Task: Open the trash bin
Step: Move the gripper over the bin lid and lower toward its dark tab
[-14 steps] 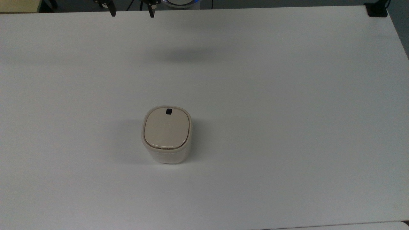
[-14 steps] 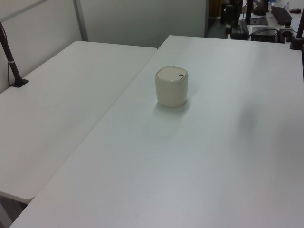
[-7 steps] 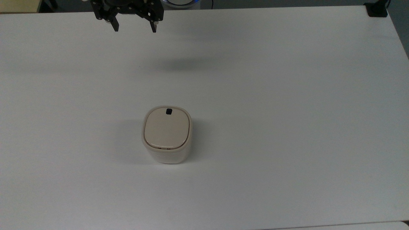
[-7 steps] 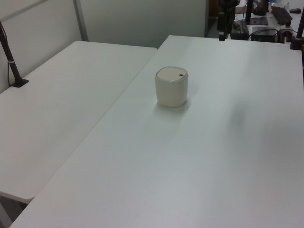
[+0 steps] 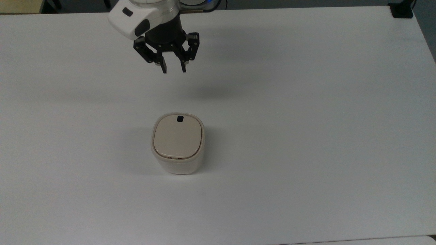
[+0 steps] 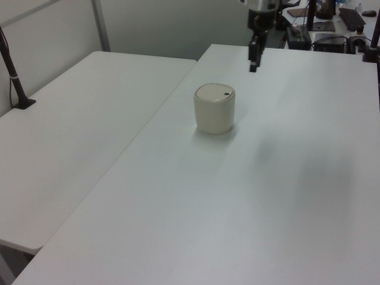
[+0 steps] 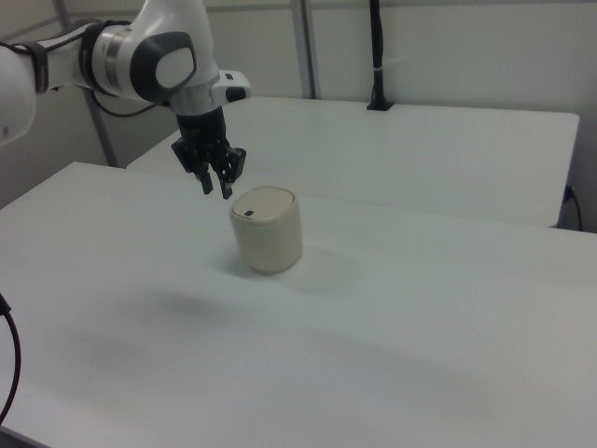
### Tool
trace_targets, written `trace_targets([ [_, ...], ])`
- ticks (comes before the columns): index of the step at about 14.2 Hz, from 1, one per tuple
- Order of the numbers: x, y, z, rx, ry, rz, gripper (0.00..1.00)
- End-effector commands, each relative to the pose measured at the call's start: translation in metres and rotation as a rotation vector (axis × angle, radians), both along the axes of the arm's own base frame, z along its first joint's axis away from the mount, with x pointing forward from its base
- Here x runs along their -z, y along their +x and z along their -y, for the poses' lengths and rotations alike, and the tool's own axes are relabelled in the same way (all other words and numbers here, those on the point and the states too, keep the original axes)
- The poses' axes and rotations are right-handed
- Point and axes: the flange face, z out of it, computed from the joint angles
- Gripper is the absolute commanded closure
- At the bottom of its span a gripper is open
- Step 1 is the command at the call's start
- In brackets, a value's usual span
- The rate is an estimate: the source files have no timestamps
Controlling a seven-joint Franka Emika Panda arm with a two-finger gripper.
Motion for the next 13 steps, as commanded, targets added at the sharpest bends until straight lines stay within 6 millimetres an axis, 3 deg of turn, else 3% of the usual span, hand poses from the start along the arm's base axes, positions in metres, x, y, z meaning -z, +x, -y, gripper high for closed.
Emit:
trace_targets([
  [1, -0.027, 0.016, 0.002, 0.027, 0.054, 0.152, 0.75],
  [5, -0.006, 0.040, -0.017, 0.025, 0.046, 0.241, 0.85],
  [10, 0.033, 0.073, -0.038, 0.027, 0.031, 0.293, 0.86],
  [13, 0.049, 0.079, -0.046, 0.010, 0.016, 0.280, 0.86],
])
